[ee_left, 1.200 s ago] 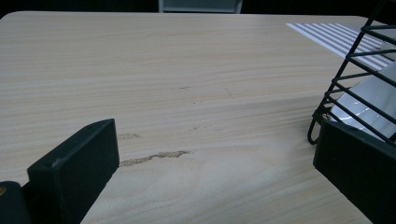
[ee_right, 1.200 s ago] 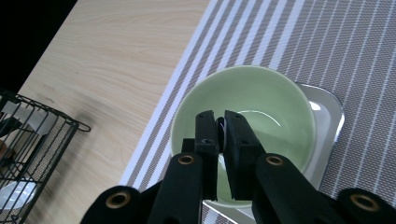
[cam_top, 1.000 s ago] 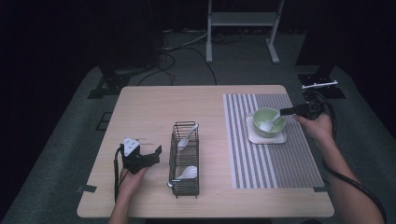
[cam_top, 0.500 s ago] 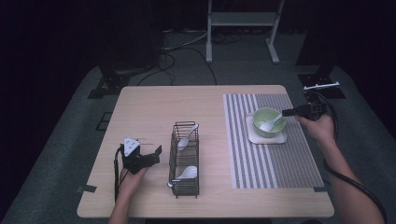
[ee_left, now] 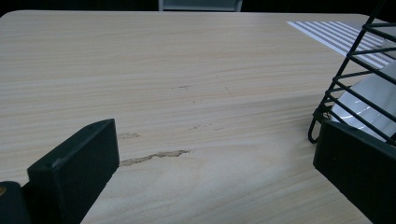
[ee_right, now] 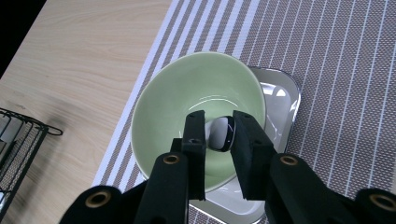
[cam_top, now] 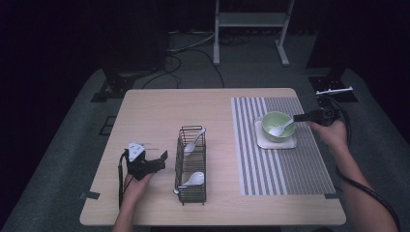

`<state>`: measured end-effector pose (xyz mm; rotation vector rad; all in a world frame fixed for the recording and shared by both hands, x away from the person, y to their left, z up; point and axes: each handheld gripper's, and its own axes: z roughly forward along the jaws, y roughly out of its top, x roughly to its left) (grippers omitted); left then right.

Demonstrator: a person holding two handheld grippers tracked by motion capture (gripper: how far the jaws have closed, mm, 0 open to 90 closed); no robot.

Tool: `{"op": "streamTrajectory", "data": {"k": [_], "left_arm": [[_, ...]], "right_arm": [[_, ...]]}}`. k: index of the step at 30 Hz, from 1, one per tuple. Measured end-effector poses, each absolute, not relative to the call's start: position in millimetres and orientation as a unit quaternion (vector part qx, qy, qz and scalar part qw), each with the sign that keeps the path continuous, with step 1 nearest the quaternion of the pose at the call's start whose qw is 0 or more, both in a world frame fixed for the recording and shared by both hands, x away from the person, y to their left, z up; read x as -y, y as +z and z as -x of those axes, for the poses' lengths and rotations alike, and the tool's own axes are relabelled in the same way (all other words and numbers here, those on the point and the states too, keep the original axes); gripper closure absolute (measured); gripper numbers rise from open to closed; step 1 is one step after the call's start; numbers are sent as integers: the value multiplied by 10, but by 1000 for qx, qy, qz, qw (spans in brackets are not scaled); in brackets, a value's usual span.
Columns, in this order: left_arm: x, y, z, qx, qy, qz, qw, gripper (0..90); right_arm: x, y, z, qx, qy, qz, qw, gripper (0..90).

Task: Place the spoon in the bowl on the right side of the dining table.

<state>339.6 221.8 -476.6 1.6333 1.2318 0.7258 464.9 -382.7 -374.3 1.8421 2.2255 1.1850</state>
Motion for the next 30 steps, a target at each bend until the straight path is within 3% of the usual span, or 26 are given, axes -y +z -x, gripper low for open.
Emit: {"op": "streamTrajectory", "data": {"k": [30], "left_arm": [[-2220,-4767,-3401,-506,296,-664,464,0]], "right_arm": [[3918,-3940,-4743,-693,374,-616,-1,653]]}}
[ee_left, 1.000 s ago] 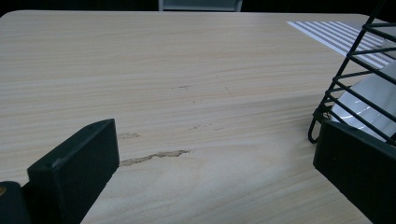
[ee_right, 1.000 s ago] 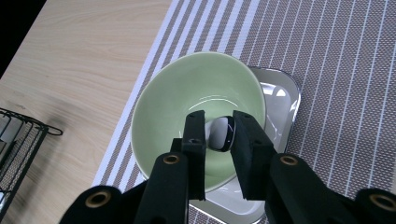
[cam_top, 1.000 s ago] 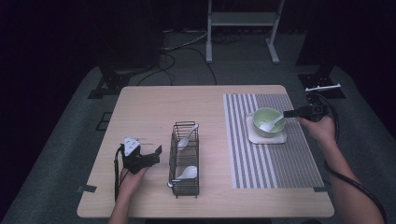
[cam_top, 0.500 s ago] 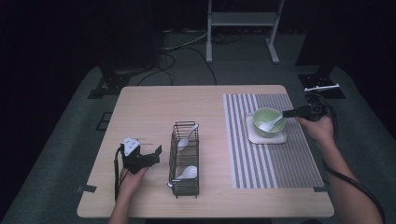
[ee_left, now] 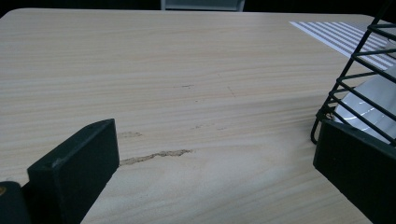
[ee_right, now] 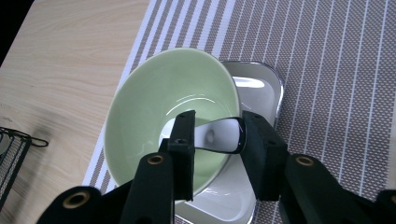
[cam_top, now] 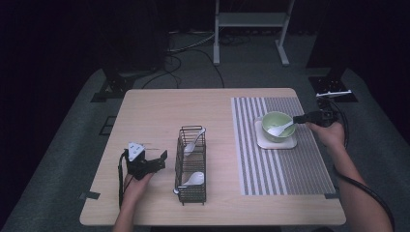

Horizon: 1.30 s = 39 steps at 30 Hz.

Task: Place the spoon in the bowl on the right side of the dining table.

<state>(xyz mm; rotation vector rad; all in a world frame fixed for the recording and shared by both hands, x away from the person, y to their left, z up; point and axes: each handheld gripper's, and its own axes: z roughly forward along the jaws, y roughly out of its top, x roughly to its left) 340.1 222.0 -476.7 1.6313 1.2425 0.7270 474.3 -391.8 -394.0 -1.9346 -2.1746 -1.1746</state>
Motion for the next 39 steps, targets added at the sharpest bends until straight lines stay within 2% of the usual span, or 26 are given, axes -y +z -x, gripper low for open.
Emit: {"op": "streamTrajectory", "data": {"k": [20,39], "left_arm": [[-2216,-4766,-3395,-503,298,-665,465,0],[-2216,-4766,-3393,-503,298,-664,466,0]], "right_arm": [[4021,-4085,-4679,685,-377,623,8,615],[3976,-4062,-4553,703,-367,609,9,555]]}}
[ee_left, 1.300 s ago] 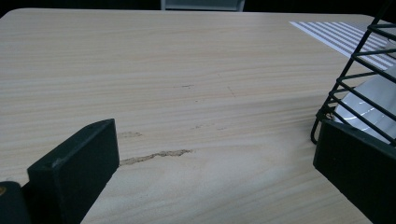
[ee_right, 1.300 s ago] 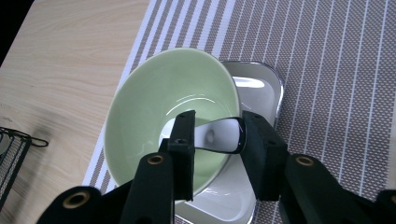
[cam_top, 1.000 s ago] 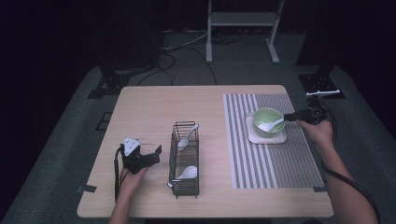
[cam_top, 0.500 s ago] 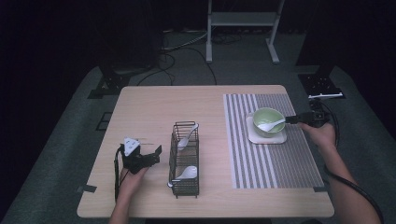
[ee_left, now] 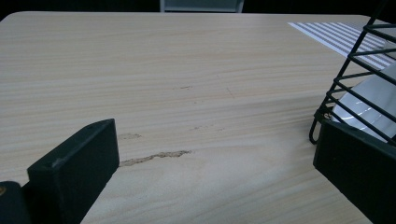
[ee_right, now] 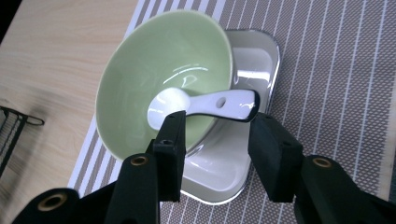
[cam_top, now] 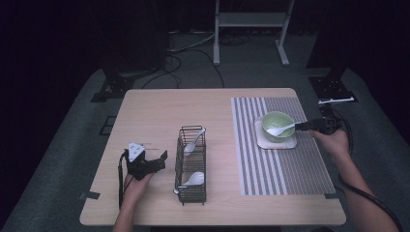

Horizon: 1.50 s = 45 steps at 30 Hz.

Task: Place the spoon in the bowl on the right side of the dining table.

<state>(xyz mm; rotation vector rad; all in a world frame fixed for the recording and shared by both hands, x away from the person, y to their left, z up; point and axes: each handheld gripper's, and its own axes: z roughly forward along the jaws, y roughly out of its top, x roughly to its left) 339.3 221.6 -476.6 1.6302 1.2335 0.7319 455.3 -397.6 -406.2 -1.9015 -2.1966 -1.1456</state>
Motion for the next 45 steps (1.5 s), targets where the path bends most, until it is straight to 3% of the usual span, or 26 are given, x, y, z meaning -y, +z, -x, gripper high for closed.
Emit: {"op": "streamTrajectory", "data": {"k": [21,45], "left_arm": [[-2217,-4766,-3392,-503,298,-663,467,0],[-2214,-4767,-3390,-503,298,-663,468,0]], "right_arm": [[3745,-4067,-4463,744,-341,574,9,528],[3754,-4154,-4269,751,-343,564,22,529]]}}
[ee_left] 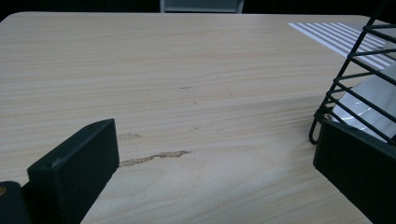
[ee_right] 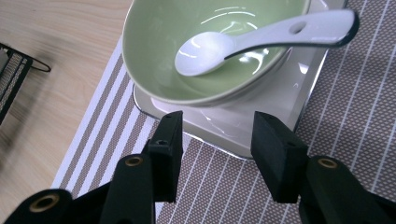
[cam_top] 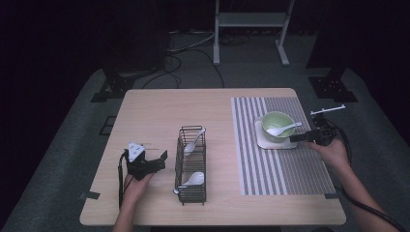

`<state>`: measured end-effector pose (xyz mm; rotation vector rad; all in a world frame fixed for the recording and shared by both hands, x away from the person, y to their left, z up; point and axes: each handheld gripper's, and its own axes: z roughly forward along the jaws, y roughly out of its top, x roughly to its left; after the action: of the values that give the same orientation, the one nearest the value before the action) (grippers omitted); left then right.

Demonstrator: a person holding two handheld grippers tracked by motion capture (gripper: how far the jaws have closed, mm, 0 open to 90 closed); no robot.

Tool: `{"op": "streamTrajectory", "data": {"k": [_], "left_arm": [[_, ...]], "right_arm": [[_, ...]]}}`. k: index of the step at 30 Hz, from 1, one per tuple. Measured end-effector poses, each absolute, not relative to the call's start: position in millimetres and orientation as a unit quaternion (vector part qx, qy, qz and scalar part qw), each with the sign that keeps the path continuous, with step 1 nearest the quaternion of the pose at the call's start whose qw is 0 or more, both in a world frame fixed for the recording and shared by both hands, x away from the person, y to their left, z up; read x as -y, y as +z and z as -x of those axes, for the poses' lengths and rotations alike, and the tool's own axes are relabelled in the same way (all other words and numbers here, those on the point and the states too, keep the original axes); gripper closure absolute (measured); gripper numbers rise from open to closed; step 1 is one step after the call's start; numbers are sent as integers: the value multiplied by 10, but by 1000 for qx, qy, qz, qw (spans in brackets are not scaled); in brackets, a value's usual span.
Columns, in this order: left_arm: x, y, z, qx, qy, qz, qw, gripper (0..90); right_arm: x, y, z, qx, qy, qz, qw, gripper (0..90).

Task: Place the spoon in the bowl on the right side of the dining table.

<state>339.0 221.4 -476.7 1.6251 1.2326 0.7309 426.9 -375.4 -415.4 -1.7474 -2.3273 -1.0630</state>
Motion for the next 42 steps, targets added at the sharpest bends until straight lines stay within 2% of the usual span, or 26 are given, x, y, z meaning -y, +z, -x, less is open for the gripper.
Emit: {"op": "streamTrajectory", "data": {"k": [23,28,42], "left_arm": [[-2212,-4767,-3389,-502,299,-663,468,0],[-2212,-4767,-3389,-502,299,-663,468,0],[-2213,-4767,-3389,-502,299,-663,468,0]], "right_arm": [[3447,-4164,-4026,783,-353,511,42,528],[3307,-4164,-3981,801,-341,491,30,508],[3008,-4211,-3864,823,-344,451,39,467]]}}
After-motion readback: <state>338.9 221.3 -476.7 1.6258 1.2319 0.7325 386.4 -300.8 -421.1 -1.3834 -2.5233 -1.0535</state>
